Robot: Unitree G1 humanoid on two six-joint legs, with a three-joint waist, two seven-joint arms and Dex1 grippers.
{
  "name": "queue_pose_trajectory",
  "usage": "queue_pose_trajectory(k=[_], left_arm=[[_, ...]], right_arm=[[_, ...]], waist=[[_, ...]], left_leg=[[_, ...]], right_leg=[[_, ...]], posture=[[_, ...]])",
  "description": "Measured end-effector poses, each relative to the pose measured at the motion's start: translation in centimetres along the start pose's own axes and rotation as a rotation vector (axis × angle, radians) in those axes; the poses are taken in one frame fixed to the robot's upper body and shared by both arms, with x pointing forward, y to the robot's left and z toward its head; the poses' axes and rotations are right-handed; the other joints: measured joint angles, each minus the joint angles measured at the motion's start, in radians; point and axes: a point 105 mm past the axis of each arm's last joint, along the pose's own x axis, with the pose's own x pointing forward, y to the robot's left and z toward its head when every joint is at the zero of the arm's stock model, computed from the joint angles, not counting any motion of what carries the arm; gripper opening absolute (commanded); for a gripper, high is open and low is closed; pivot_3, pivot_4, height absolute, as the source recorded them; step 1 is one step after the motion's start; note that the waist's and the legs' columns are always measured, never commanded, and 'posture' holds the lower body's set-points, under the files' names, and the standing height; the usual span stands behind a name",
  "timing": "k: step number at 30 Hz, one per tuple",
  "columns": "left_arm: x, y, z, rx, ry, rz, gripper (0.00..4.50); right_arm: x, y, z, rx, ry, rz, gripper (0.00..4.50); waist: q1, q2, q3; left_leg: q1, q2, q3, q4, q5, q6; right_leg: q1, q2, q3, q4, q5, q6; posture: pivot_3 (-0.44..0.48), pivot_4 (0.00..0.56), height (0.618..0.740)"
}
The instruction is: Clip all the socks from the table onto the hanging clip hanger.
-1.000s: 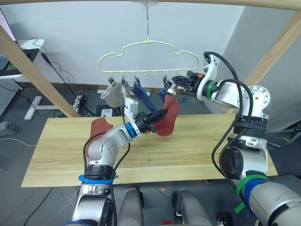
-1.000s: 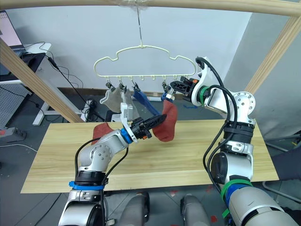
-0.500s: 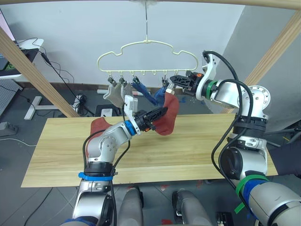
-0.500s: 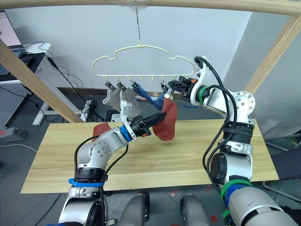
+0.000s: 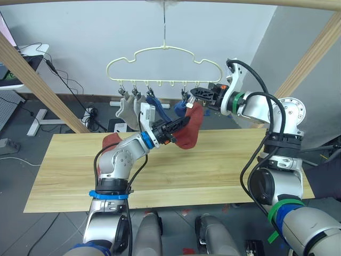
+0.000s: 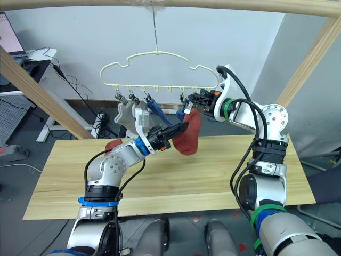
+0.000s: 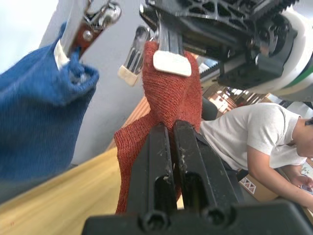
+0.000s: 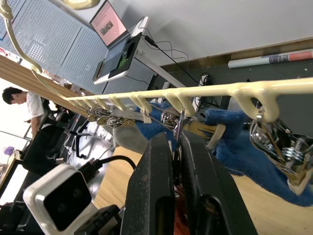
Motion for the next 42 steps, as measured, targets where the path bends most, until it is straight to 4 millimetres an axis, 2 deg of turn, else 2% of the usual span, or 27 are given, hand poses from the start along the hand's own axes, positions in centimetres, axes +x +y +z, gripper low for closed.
queue_pose_trajectory(k=[4,5,7,11,15,17,23,25,28,32,38,41,42], left_arm=[[0.0,0.0,0.1,0.003,-0.002,-0.003,0.04],[0.0,0.0,0.1,0.003,-0.002,-0.003,0.0],[0.1,-0.1,0.1,0.004,-0.002,-0.005,0.0],[0.2,-0.3,0.2,0.008,-0.006,-0.014,0.0],[0.3,-0.5,0.2,0.016,-0.006,-0.018,0.0],[0.4,-0.6,0.1,0.017,-0.003,-0.023,0.46],[0.7,-0.9,-0.3,0.013,0.015,-0.038,2.07],[0.7,-0.9,-0.4,0.013,0.02,-0.043,2.64],[0.5,-0.7,-0.3,0.022,0.024,-0.033,3.47],[-0.6,0.1,0.1,0.045,0.033,0.003,4.49],[-2.5,1.0,-0.3,0.127,0.103,0.101,4.49],[-3.9,1.6,0.6,0.236,0.132,0.181,4.49],[-4.2,1.7,1.0,0.269,0.129,0.194,4.5]], right_arm=[[0.0,0.0,-0.5,-0.02,0.008,0.006,0.0],[0.0,0.1,-0.5,-0.024,0.006,0.008,0.51],[0.0,0.1,-0.4,-0.026,-0.002,0.01,0.94],[0.1,0.1,-0.8,-0.022,0.006,0.017,2.48],[0.0,-0.1,-0.9,-0.018,0.007,0.019,3.77],[-0.4,-0.6,-0.7,-0.004,-0.006,0.006,4.45],[-2.1,-0.4,0.2,0.022,-0.067,0.033,4.5],[-3.2,-0.4,0.3,-0.001,-0.086,0.035,4.5],[-4.7,-1.4,-0.1,-0.027,-0.107,-0.012,4.5],[-6.3,-2.6,-1.5,-0.159,-0.117,-0.128,4.5],[-5.7,-3.5,-3.2,-0.368,-0.153,-0.252,4.5],[-4.9,-4.0,-3.6,-0.501,-0.192,-0.331,4.5],[-4.8,-4.0,-3.6,-0.521,-0.206,-0.343,4.33]], waist=[[0.0,0.0,0.0],[0.0,0.0,0.0],[0.0,0.0,0.0],[0.001,0.0,0.0],[0.001,0.0,0.0],[0.001,0.0,0.0],[0.001,0.0,0.0],[0.001,0.0,0.0],[0.0,0.0,0.0],[-0.005,0.0,0.0],[-0.03,0.0,0.0],[-0.03,0.0,0.0],[-0.029,0.0,0.0]], left_leg=[[0.0,0.0,0.0,0.0,0.0,0.0],[0.0,0.0,0.0,0.0,0.0,0.0],[0.0,0.0,0.0,0.0,0.0,0.0],[0.0,0.0,0.0,0.0,0.0,0.0],[0.0,0.0,0.0,0.0,0.0,0.0],[0.0,0.0,0.0,0.0,0.0,0.0],[0.0,0.0,0.0,0.0,0.0,0.0],[0.0,0.0,0.0,0.0,0.0,0.0],[0.0,0.0,0.0,0.001,0.0,0.0],[0.0,0.0,0.0,0.001,0.0,0.0],[0.001,0.0,-0.001,0.001,0.0,0.0],[0.001,0.0,-0.001,0.002,0.0,0.0],[0.0,0.0,-0.001,0.002,0.0,0.0]], right_leg=[[0.0,0.0,0.0,0.0,0.0,0.0],[0.0,0.0,0.0,0.0,0.0,0.0],[0.0,0.0,0.0,0.0,0.0,0.0],[0.0,0.0,0.0,0.0,0.0,0.0],[0.0,0.0,0.0,0.0,0.0,0.0],[0.0,0.0,0.0,0.0,0.0,0.0],[0.0,0.0,0.0,0.0,0.0,0.0],[0.0,0.0,0.0,0.0,0.0,0.0],[0.0,0.0,0.0,0.0,0.0,0.0],[0.0,0.0,0.0,0.0,0.0,0.0],[0.0,0.0,0.001,0.001,-0.001,0.001],[0.0,0.001,0.001,0.002,-0.001,0.002],[0.0,0.0,0.001,0.002,-0.001,0.002]], posture=[[0.028,0.244,0.74],[0.032,0.244,0.74],[0.032,0.244,0.74],[0.032,0.244,0.74],[0.031,0.244,0.74],[0.025,0.244,0.74],[0.007,0.241,0.74],[0.007,0.241,0.74],[-0.002,0.236,0.74],[-0.008,0.233,0.74],[-0.003,0.234,0.74],[0.006,0.236,0.74],[0.006,0.236,0.74]])
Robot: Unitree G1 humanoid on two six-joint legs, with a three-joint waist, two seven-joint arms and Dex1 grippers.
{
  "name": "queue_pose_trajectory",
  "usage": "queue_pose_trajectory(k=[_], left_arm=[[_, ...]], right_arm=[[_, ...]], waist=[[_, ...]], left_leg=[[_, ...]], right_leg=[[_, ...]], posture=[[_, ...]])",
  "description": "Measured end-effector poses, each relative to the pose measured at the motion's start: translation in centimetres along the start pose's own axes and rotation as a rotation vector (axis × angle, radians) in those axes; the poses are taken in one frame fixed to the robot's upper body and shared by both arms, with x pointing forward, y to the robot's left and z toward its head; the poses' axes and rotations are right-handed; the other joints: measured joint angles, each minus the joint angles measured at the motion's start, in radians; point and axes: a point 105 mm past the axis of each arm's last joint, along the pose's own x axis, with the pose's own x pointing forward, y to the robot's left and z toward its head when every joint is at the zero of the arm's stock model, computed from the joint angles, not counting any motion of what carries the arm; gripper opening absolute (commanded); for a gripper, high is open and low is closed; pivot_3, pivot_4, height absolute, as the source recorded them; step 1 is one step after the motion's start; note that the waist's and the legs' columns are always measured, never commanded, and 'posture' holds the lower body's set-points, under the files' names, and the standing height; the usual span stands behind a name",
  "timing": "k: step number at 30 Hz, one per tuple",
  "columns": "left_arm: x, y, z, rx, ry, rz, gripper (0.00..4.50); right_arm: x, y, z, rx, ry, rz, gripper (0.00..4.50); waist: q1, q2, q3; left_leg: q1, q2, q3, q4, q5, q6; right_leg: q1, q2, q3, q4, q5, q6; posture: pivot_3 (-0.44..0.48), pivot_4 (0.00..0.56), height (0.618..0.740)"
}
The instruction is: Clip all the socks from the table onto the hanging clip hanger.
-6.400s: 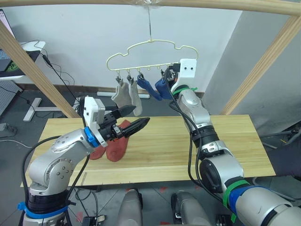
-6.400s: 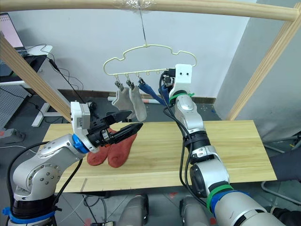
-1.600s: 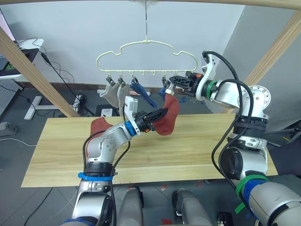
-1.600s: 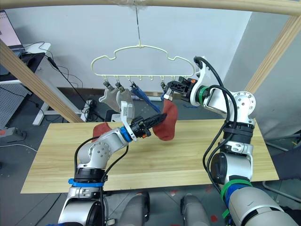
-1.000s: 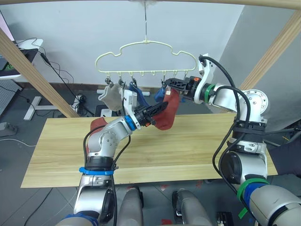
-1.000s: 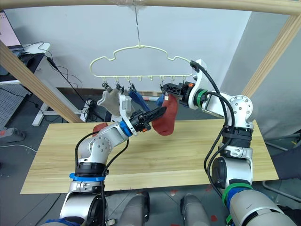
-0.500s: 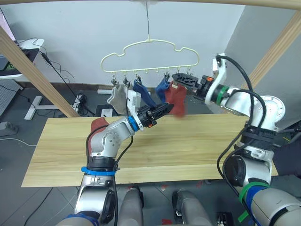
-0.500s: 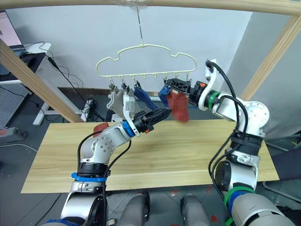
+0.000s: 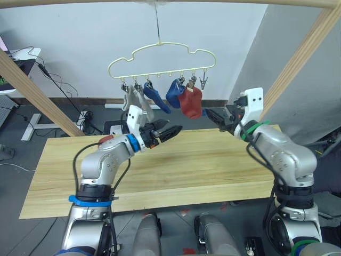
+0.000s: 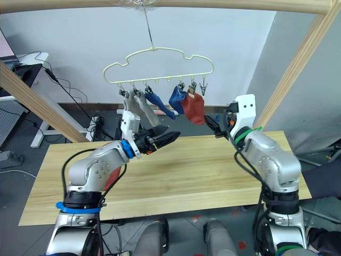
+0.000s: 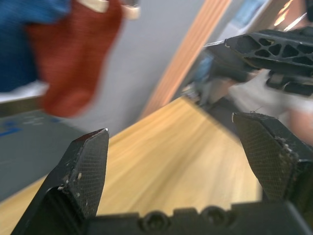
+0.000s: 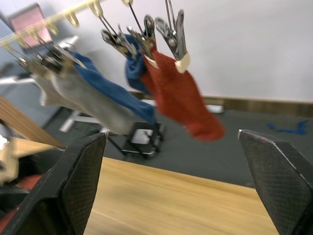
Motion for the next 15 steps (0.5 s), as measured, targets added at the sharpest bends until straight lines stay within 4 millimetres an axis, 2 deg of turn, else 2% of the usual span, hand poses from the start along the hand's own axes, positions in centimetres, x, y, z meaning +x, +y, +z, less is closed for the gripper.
queue_pose_trajectory(k=[2,5,9,15], left_arm=[[-0.9,0.2,0.8,0.11,-0.01,0.029,4.5],[-1.8,-0.8,2.1,0.159,-0.074,-0.007,4.5],[-3.1,-2.1,4.1,0.175,-0.176,-0.04,4.5],[-3.9,-3.3,5.1,0.169,-0.241,-0.05,4.5]], right_arm=[[0.7,0.0,0.3,-0.02,-0.064,-0.049,3.89],[1.5,-0.1,0.5,-0.072,-0.118,-0.116,2.89],[2.6,0.0,1.0,-0.129,-0.179,-0.171,2.89],[4.4,0.5,2.3,-0.145,-0.261,-0.211,2.89]], waist=[[0.0,0.0,0.0],[0.004,0.0,0.0],[0.006,0.0,0.0],[0.01,0.0,0.0]], left_leg=[[0.0,0.0,0.001,0.001,0.0,0.0],[0.0,0.0,0.001,0.001,0.0,0.0],[0.0,0.0,0.001,0.001,0.0,0.0],[0.0,0.0,0.001,0.002,0.0,0.0]], right_leg=[[0.0,0.0,0.001,0.0,0.001,0.0],[0.0,-0.001,0.0,0.0,0.001,-0.001],[0.0,-0.001,0.0,0.0,0.001,-0.001],[0.001,-0.001,0.0,0.0,0.002,-0.001]], posture=[[0.015,0.238,0.74],[0.03,0.24,0.74],[0.055,0.242,0.74],[0.083,0.24,0.74]])
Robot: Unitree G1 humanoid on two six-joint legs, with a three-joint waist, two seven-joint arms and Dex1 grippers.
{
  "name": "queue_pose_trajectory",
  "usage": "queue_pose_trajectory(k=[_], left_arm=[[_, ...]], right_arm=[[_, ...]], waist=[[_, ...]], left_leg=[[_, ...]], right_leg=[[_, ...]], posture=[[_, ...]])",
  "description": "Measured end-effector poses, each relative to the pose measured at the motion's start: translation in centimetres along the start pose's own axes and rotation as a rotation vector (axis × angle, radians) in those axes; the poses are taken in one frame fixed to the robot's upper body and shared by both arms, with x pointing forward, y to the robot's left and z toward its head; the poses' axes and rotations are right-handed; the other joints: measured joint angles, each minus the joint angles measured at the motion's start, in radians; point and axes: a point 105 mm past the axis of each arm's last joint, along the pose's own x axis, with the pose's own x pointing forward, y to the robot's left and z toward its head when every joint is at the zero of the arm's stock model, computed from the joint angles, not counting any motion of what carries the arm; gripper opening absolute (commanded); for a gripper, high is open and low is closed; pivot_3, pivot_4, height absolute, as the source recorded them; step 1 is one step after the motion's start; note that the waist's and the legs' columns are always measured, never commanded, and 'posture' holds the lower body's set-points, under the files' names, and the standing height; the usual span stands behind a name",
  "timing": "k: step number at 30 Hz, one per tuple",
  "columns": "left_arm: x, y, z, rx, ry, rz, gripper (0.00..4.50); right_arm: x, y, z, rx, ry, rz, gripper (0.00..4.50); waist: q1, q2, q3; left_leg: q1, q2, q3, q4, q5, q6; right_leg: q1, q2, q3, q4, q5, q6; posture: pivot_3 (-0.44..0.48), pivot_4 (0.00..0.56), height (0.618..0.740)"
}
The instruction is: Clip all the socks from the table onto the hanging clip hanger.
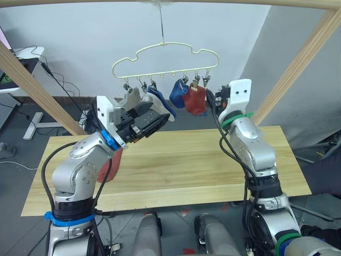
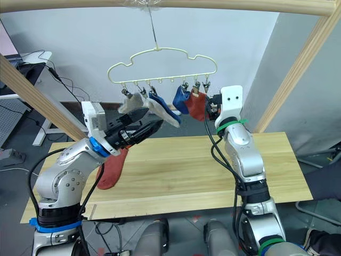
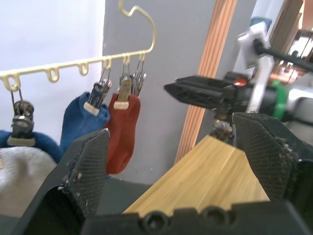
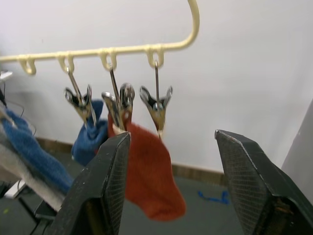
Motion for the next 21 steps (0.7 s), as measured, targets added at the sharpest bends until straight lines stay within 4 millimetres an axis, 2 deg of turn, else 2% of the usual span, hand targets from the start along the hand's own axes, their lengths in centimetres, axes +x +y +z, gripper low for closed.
queue_pose_trajectory(k=[3,7,21], left_arm=[[0.1,-0.6,0.2,-0.01,-0.024,-0.014,4.5],[0.0,-0.9,0.7,-0.006,-0.043,-0.021,4.5],[-0.3,-0.9,0.4,-0.007,-0.035,-0.012,4.5]], right_arm=[[0.7,0.5,0.0,0.007,-0.015,-0.003,2.89],[1.5,0.9,0.0,0.004,-0.029,-0.008,1.95],[2.8,0.5,-1.0,-0.018,-0.004,-0.069,1.95]], waist=[[0.004,0.0,0.0],[0.007,0.0,0.0],[0.025,0.0,0.0]], left_leg=[[0.0,0.0,0.0,0.0,0.0,0.0],[0.0,0.0,0.0,0.0,0.0,0.0],[0.0,0.0,0.0,0.001,0.0,0.0]], right_leg=[[0.0,0.0,0.0,0.0,0.0,0.0],[0.0,0.0,0.0,0.0,0.0,0.0],[0.0,0.0,0.0,0.001,0.0,0.0]], posture=[[0.083,0.24,0.74],[0.097,0.235,0.74],[0.105,0.225,0.74]])
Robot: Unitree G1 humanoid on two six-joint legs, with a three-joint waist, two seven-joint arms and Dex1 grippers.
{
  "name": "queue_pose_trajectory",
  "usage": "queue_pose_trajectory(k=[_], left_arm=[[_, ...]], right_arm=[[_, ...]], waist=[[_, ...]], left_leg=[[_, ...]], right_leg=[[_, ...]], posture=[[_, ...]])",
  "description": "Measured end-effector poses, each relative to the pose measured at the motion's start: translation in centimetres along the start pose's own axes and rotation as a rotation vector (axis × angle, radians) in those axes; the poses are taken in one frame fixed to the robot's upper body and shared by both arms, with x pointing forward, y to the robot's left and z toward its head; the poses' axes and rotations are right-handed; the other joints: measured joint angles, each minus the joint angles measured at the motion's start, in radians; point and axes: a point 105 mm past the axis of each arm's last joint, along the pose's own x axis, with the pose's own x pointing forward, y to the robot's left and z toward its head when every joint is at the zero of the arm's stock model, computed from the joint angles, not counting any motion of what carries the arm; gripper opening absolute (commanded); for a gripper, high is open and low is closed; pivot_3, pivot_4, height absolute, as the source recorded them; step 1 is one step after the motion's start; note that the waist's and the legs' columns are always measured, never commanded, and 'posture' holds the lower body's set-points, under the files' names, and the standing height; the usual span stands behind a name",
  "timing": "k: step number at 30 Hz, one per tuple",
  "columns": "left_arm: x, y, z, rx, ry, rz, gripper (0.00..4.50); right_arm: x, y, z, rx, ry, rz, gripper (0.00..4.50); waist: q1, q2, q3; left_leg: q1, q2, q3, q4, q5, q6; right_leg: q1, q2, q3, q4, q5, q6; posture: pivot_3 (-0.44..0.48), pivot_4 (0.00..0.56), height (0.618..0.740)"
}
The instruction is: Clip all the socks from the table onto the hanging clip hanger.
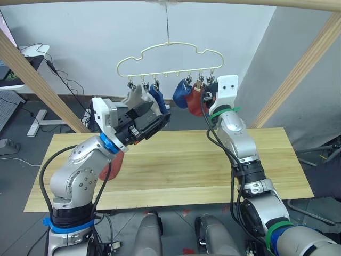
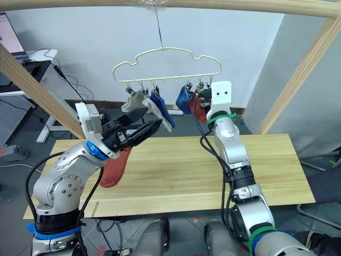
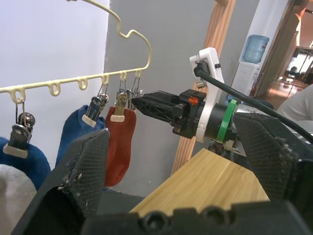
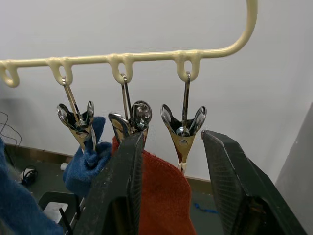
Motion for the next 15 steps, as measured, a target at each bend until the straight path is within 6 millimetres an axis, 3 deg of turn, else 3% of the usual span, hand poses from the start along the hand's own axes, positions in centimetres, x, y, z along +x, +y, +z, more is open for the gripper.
queue_pose_trajectory(k=[15], left_arm=[[-0.06,0.06,0.04,0.006,0.005,0.002,4.5]], right_arm=[[0.99,-0.32,0.65,0.012,-0.016,-0.039,1.95]], waist=[[0.0,0.0,0.0]], left_leg=[[0.0,0.0,0.0,0.0,0.0,0.0]], right_leg=[[0.0,0.0,0.0,0.001,0.0,0.0]], posture=[[0.114,0.221,0.74]])
